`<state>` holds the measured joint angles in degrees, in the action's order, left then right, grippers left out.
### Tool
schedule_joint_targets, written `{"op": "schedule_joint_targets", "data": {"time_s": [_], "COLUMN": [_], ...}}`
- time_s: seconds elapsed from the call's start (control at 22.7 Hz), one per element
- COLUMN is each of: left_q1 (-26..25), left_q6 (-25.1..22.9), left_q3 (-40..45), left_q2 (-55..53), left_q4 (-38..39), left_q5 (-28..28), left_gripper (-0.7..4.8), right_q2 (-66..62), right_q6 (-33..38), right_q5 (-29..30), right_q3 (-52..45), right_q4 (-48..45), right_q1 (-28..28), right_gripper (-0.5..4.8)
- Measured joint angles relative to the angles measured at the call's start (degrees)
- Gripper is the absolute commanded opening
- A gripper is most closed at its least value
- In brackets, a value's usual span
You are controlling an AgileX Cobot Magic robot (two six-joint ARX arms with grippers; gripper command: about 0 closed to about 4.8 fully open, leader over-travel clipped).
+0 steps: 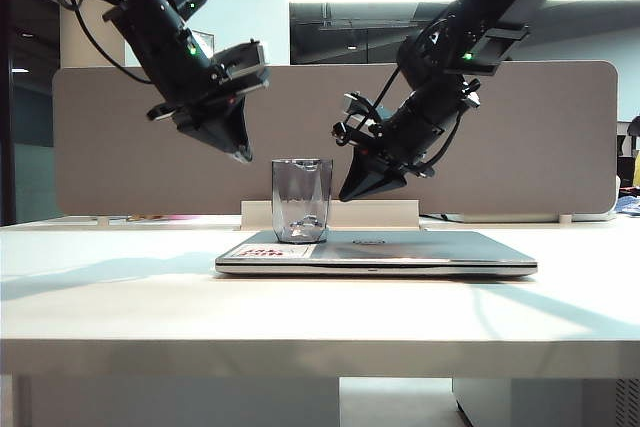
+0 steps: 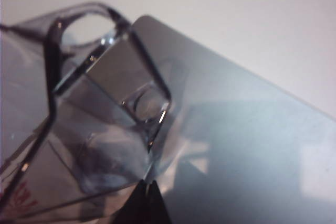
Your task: Pick up the water cup and place it on the side of the laptop close to you.
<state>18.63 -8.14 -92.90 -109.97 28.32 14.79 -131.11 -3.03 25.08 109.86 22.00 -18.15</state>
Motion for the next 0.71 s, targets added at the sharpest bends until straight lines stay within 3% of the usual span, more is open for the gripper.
{"op": "schedule_joint_targets", "data": {"time_s": [0.71], "left_q1": [0.02], "left_q6": [-1.42], "left_q3": [0.0], "left_q2": [-0.33], "left_q4": [-1.14], "left_q5": [-3.56], "left_gripper": [-0.06], "right_q2": [0.0], "right_q6": [0.02], "right_q5": [0.5], "right_q3": [0.0], "right_q4": [3.63], "right_q1": [-3.37], "right_gripper": [-0.01]}}
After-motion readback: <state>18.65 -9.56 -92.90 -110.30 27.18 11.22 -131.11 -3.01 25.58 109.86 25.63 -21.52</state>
